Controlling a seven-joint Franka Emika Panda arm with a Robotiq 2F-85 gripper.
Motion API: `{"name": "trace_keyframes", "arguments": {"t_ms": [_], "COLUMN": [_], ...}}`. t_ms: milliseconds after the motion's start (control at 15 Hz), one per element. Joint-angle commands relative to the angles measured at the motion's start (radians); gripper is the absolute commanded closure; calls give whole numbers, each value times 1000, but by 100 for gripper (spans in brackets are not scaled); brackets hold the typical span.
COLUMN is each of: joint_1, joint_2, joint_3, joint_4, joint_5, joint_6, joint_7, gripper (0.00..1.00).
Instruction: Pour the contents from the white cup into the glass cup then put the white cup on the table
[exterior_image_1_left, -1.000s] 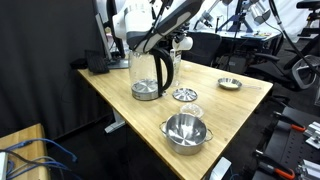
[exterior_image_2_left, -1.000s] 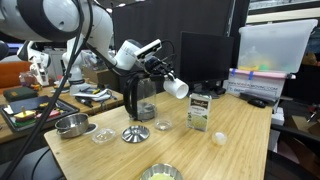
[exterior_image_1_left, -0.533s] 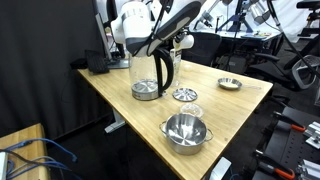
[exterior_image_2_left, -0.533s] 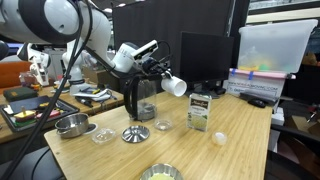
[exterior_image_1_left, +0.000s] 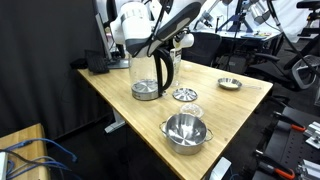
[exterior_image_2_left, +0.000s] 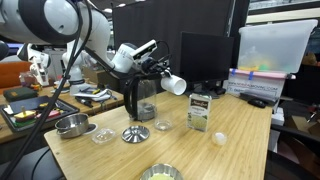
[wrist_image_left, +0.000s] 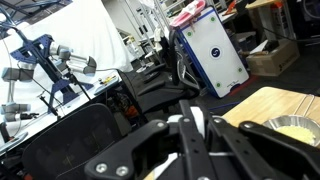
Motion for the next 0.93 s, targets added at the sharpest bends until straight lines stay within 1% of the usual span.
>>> {"name": "trace_keyframes", "arguments": {"t_ms": [0,533,867], "joint_1": [17,25,26], "joint_2": [19,27,33], "joint_3": [-13,-16,-15], "joint_4": [-16,-19,-21], "joint_5": [-51,-103,-110], "joint_6": [-23,-18,-18], "joint_7": [-18,-30,-27], "gripper": [98,98,98]}}
